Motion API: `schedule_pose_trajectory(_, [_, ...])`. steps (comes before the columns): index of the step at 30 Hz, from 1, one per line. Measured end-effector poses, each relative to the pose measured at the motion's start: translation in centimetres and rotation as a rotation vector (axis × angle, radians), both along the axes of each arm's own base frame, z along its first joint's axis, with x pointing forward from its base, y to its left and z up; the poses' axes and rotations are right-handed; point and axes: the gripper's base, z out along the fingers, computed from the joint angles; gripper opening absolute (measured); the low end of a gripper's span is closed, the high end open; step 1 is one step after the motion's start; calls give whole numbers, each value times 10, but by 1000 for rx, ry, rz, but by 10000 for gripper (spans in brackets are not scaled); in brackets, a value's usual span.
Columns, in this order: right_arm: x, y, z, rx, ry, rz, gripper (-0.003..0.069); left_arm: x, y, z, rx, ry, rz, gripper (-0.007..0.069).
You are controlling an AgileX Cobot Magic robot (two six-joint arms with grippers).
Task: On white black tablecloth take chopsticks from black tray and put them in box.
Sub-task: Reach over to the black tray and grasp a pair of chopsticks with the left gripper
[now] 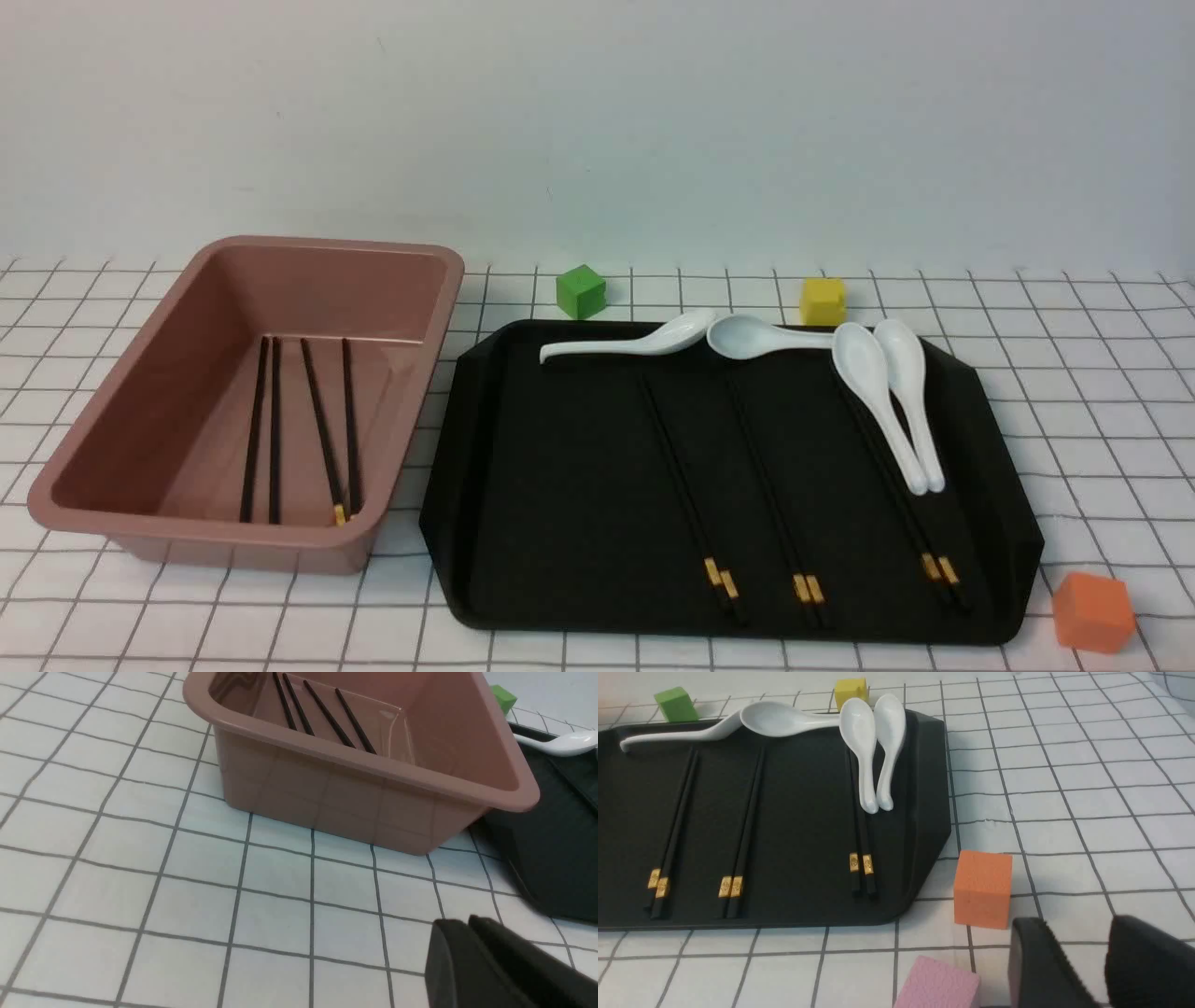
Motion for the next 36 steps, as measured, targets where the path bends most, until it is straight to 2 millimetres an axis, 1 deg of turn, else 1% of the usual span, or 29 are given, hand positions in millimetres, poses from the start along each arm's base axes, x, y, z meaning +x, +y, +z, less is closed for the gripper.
schedule_pose_trajectory(36, [0,0,0,0,0,0,240,0,0,0,2,0,0,74])
